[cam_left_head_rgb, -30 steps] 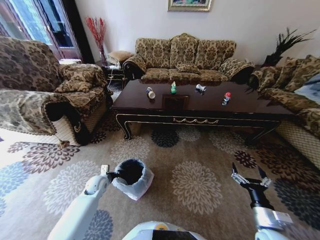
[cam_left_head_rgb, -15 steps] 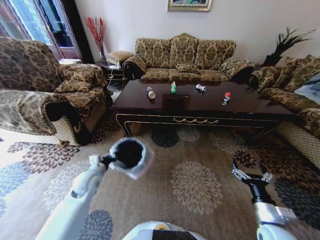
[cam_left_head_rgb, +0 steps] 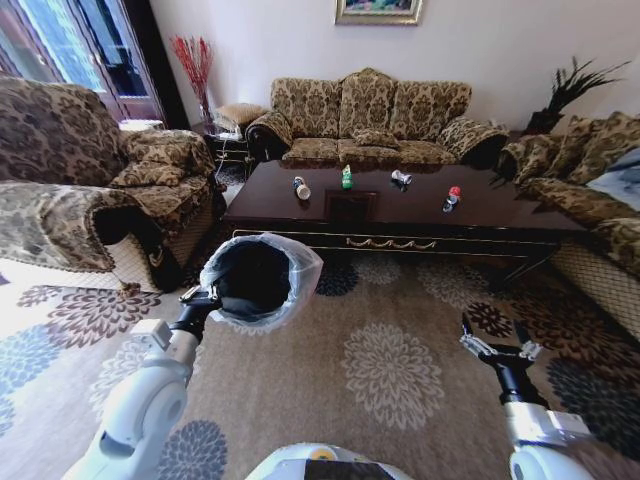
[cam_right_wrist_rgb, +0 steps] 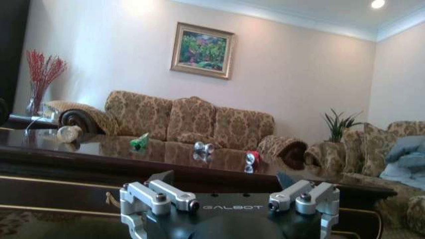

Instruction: Move to the front of the table and place the trash on the table into the trash bin.

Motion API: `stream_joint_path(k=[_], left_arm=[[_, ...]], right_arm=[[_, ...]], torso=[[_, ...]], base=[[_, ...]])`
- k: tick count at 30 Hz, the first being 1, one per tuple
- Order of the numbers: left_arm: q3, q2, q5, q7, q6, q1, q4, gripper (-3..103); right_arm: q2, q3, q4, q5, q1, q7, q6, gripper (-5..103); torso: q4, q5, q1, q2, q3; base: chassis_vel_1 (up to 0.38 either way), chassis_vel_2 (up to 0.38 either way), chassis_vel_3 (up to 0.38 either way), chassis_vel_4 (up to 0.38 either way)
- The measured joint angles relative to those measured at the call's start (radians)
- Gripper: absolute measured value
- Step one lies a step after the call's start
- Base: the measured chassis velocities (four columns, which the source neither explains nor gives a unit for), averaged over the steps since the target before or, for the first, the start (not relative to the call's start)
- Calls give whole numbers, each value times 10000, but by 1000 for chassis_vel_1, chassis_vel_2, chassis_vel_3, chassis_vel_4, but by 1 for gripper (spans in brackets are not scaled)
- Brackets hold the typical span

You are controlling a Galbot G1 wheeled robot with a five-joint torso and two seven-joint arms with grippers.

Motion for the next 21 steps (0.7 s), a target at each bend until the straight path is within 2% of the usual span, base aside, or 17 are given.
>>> stream_joint_path(k=[3,9,13,21], left_arm=[[-53,105,212,43,90,-19,70,2],[-90,109,227,66,147,-60,95,2],[-38,94,216,205,421,-64,71,2],[44,175,205,230,578,-190,186,2]], right_arm=[[37,73,129,48,-76,-2,38,100],[33,113,382,57,-83,3,-76,100],[60,112,699,68,-21,81,-375,100],[189,84,656,31,-36,77,-380,100]], torso=[[0,-1,72,203,130],[0,0,162,404,241],[3,-1,234,614,374],[0,0,350,932,580]], base=[[0,0,0,0],[0,0,0,0],[0,0,0,0],[0,0,0,0]])
